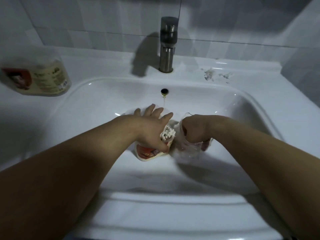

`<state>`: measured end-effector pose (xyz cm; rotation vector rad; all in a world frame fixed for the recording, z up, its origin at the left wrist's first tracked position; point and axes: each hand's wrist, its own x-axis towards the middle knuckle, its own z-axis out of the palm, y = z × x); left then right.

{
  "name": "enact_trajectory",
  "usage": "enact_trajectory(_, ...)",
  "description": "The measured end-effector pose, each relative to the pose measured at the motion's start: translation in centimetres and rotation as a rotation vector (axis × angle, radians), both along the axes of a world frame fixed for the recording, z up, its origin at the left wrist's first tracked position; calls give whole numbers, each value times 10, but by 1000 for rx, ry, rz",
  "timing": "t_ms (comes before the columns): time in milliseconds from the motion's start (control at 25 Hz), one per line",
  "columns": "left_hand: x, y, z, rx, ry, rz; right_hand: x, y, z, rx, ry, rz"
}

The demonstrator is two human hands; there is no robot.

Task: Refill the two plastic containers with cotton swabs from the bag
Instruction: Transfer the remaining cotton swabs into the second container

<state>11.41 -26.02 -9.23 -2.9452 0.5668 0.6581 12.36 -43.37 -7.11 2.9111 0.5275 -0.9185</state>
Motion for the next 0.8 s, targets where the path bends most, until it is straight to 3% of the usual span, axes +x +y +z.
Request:
enact_trajectory(280,-6,-6,-4,91,24,-111,-4,6,-3,-26,-19,46)
enact_trajectory(400,-4,2,7,-128,20,-52,1,6,-7,-16,-102,99)
enact_trajectory(560,8,13,12,-561,-226,41,8,1,-3,38,-107,95)
enact_trajectory(800,8,5,7,-714,-207,33,11,1,-12,23,-79,110)
